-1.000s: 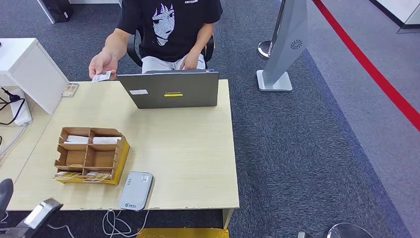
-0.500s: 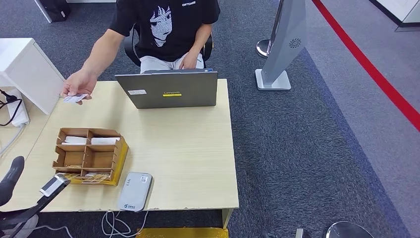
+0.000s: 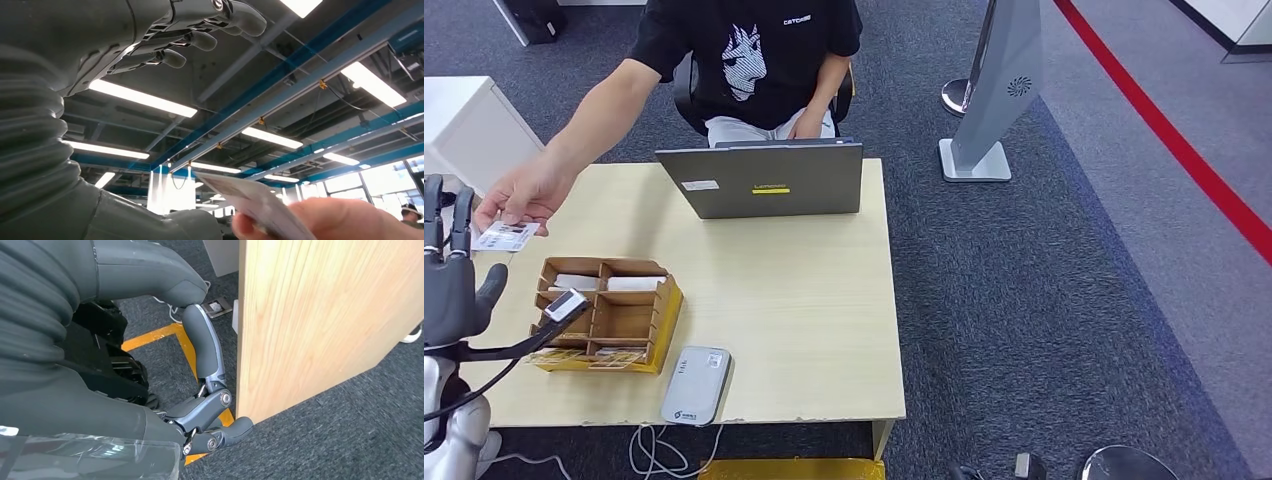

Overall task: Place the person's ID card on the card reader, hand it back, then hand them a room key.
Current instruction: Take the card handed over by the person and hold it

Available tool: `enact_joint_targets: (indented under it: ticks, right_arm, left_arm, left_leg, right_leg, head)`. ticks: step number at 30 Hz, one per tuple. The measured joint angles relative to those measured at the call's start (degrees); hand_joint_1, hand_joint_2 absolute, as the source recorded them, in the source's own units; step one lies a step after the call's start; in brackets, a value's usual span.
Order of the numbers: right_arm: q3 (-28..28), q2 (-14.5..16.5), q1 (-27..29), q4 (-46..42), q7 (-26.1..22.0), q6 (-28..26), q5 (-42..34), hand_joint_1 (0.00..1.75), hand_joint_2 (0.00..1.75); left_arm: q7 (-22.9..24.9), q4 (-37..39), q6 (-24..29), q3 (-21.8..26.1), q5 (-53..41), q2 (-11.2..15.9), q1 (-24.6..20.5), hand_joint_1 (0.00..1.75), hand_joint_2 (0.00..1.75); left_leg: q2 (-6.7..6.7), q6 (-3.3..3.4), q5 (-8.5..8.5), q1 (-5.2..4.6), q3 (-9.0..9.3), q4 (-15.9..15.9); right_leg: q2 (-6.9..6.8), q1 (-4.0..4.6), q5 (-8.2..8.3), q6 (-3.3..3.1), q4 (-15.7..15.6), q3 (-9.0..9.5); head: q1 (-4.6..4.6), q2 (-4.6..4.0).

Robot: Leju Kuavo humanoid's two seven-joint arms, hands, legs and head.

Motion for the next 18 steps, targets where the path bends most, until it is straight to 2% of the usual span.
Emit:
enact_joint_targets:
  ticks: [4,7,11,14,18]
  right_arm:
    - [0.0,0.0,-0.3,0.0,0.7,-0.2,0.9,0.0,1.75]
    - [0.0,0.0,-0.8,-0.1,1.5,-0.4,1.7,0.0,1.75]
    - [0.0,0.0,-1.5,-0.2,1.7,-0.6,2.1,0.0,1.75]
    - [0.0,0.0,-1.6,-0.2,1.7,-0.7,2.1,0.0,1.75]
    - [0.0,0.0,-1.5,-0.2,1.7,-0.7,2.1,0.0,1.75]
  left_arm:
    - [0.7,4.8,-1.6,-3.0,-1.5,0.0,-4.6,0.0,1.75]
    - [1.2,11.6,-4.9,-5.8,-1.2,-0.1,-10.9,0.0,1.75]
    - [1.1,19.5,-5.0,-8.4,0.1,-0.5,-16.7,0.0,1.75]
    - [1.0,23.5,-4.3,-9.7,0.6,-0.7,-19.5,0.0,1.75]
    - [1.1,25.8,-3.9,-10.4,0.8,-0.9,-21.0,0.0,1.75]
  left_leg:
    - [-0.02,0.02,0.02,0.0,-0.05,0.0]
    - [-0.07,0.1,0.12,0.0,-0.17,0.0]
    - [-0.05,0.09,0.23,0.0,-0.24,0.0]
    - [0.05,0.04,0.32,0.01,-0.32,0.0]
    - [0.25,0.03,0.33,0.01,-0.36,0.0]
  right_leg:
    - [-0.01,0.0,0.03,0.04,0.0,-0.06]
    - [-0.05,0.0,0.1,0.11,0.0,-0.12]
    - [-0.02,0.01,0.19,0.1,0.0,-0.2]
    - [0.07,0.01,0.32,0.03,0.0,-0.3]
    - [0.29,0.01,0.38,0.03,0.0,-0.42]
  head:
    - [-0.01,0.0]
    - [-0.01,0.0]
    - [0.0,0.0]
    - [0.06,0.0]
    - [0.02,0.0]
